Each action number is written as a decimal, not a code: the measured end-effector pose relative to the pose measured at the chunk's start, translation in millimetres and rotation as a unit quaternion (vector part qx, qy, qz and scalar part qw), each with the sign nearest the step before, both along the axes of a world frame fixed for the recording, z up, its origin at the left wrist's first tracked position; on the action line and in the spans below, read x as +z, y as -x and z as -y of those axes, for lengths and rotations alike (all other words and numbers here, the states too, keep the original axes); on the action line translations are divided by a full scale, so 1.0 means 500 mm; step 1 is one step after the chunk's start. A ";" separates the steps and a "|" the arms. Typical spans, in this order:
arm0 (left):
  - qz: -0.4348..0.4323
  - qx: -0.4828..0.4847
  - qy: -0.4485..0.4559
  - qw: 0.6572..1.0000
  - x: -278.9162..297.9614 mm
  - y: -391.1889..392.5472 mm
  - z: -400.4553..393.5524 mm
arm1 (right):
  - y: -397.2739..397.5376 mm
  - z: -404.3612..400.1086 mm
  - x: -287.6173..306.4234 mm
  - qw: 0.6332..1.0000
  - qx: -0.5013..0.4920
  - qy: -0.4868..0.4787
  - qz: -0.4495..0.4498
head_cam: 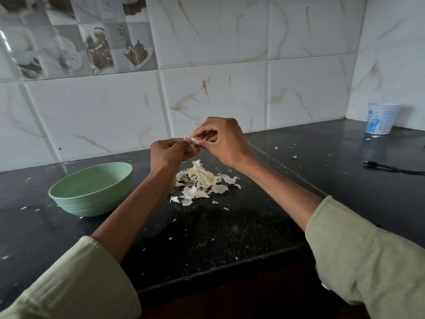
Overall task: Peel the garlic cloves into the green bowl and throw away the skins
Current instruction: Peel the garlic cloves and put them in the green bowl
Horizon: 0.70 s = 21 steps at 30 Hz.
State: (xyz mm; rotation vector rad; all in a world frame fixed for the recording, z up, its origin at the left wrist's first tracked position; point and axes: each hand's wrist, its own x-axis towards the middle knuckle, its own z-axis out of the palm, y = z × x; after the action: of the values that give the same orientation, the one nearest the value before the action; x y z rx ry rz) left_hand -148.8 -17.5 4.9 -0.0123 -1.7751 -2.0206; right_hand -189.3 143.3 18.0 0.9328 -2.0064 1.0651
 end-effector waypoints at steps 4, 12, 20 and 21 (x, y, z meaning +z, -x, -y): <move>-0.001 0.001 0.022 1.000 0.001 0.002 -0.003 | 0.000 -0.001 -0.001 0.999 0.017 0.018 0.027; 0.004 -0.024 0.048 0.999 0.004 0.000 -0.010 | 0.001 -0.007 0.002 0.971 0.111 0.104 0.183; 0.050 -0.063 0.159 0.984 0.006 -0.008 -0.001 | 0.011 -0.019 0.006 0.906 0.180 0.178 0.340; 0.057 -0.077 0.196 0.976 0.007 -0.008 0.002 | 0.012 -0.021 0.005 0.903 0.177 0.182 0.348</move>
State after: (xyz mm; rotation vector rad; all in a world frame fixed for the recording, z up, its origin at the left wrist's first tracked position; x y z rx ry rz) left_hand -144.5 -18.8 8.2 -0.1638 -2.2843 -1.7657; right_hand -195.1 153.7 20.7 0.7893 -2.0791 2.1372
